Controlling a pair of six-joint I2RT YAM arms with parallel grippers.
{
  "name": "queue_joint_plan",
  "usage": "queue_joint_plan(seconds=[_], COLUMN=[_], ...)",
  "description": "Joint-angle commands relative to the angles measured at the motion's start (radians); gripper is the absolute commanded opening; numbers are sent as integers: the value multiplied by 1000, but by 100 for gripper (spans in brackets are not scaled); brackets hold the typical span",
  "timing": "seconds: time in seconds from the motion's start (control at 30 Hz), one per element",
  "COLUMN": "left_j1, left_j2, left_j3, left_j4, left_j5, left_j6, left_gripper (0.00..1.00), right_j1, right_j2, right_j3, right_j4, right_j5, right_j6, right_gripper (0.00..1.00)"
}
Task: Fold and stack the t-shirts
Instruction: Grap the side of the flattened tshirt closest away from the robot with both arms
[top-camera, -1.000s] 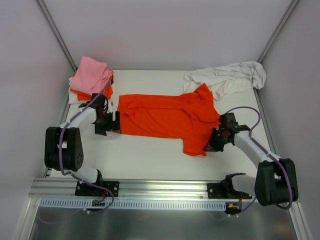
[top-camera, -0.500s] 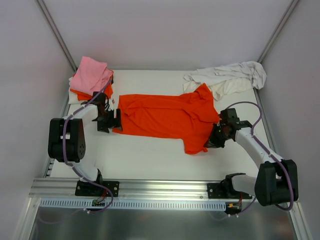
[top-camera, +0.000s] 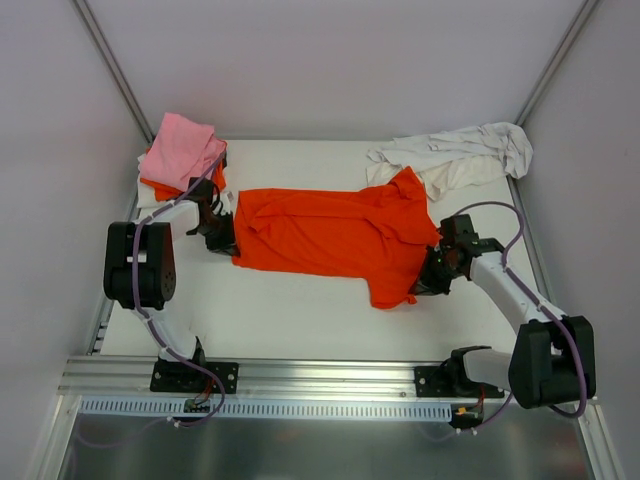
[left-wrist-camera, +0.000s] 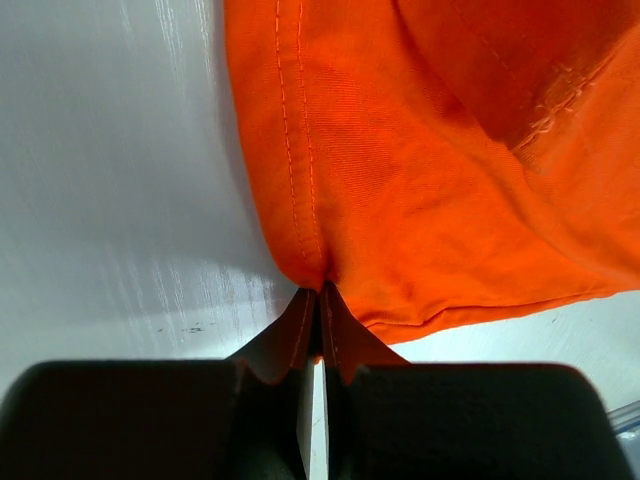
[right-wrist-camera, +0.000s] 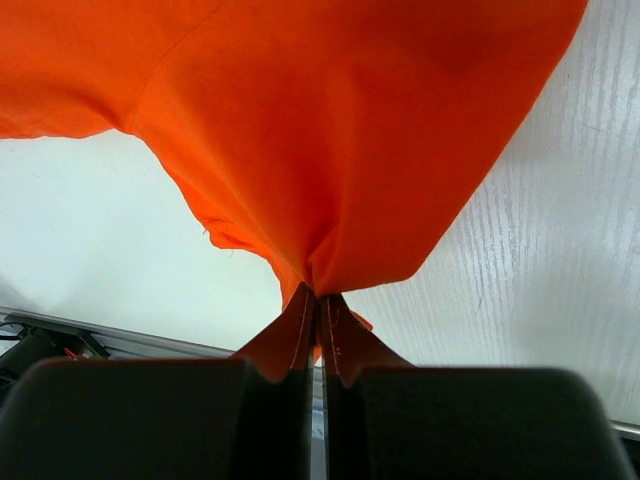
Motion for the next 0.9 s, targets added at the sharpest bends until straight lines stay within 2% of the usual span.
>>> queue_joint_plan(seconds=[0.0,0.23,0.4,0.87], left_j1=[4,4,5,4], left_j2=[21,-37,-80,-74], left_j3=[34,62,115,272], left_j4=[-36,-77,-118,-203], left_j5=[21,18,30,54], left_j6=[28,13,-12,-47], left_gripper=[0,0,0,0], right_j1=[5,5,5,-27], right_j2=[16,12,31,161], right_j3=[52,69,137,325], right_j4=[-21,-26,-53,-78], right_j5=[15,10,12,9], right_j6=[5,7,-9,-61], right_gripper=[0,0,0,0])
